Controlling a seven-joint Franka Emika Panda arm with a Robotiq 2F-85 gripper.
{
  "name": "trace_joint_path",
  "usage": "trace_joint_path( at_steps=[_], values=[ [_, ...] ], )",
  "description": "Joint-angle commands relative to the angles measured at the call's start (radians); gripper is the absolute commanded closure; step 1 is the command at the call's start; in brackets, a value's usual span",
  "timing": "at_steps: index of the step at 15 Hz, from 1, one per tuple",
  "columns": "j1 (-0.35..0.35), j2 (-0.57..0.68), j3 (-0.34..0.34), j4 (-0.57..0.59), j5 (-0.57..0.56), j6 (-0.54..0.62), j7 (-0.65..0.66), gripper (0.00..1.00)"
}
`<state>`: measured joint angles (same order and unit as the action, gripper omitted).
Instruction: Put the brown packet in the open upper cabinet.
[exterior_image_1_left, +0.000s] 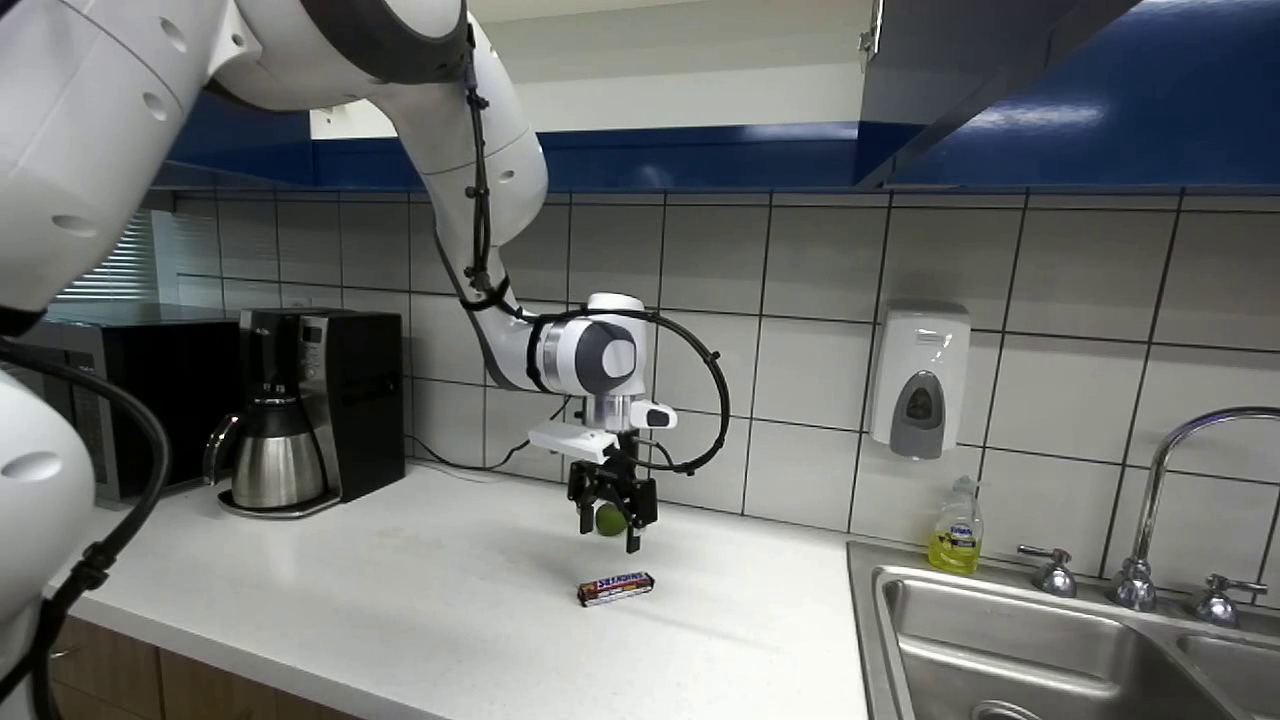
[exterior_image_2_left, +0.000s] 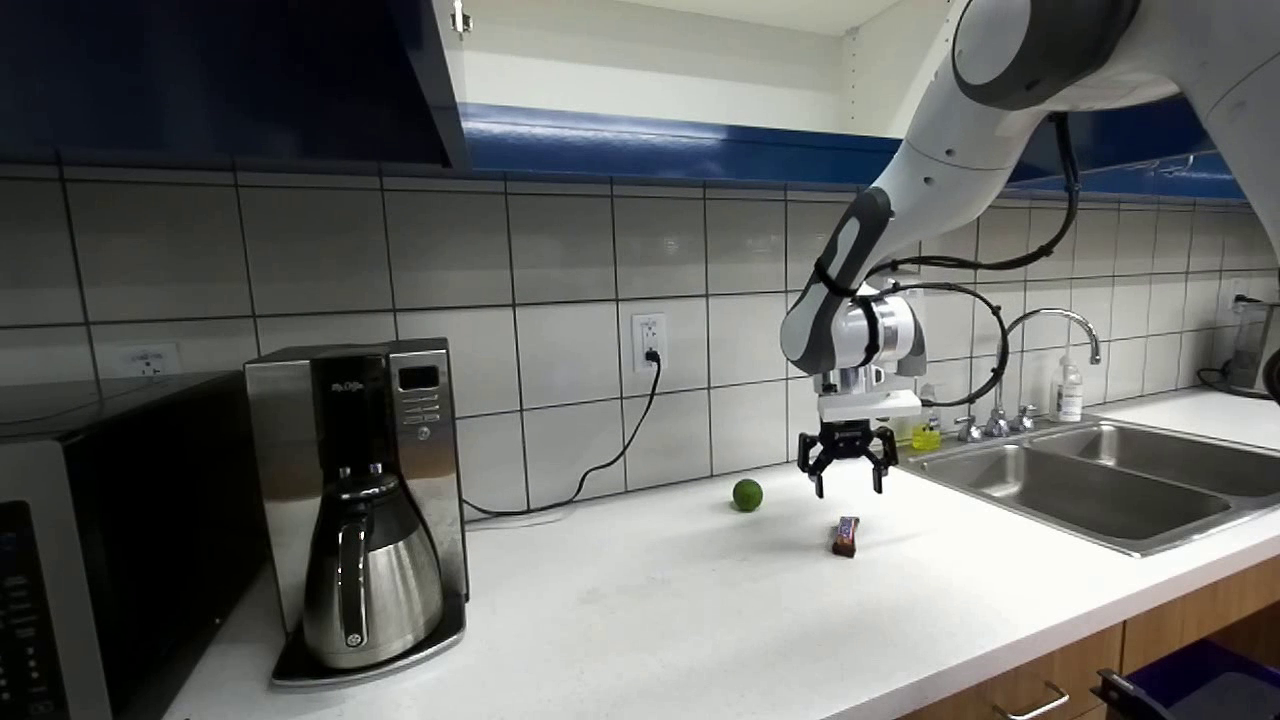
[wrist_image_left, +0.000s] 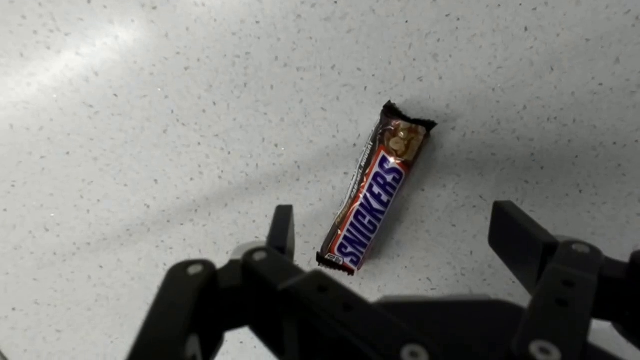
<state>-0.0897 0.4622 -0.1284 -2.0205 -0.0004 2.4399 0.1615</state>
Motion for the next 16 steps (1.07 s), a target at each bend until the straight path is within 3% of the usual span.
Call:
trace_joint_path(
  at_steps=[1, 6, 16],
  values=[
    [0.001, 0.0, -0.001, 0.003, 0.001, -0.003, -0.001, 0.0],
    [0.006, -0.003, -0.002, 0.0, 0.029, -0.018, 0.052, 0.0],
    [0.056, 0.022, -0.055, -0.002, 0.11, -0.004, 0.45, 0.0]
  ],
)
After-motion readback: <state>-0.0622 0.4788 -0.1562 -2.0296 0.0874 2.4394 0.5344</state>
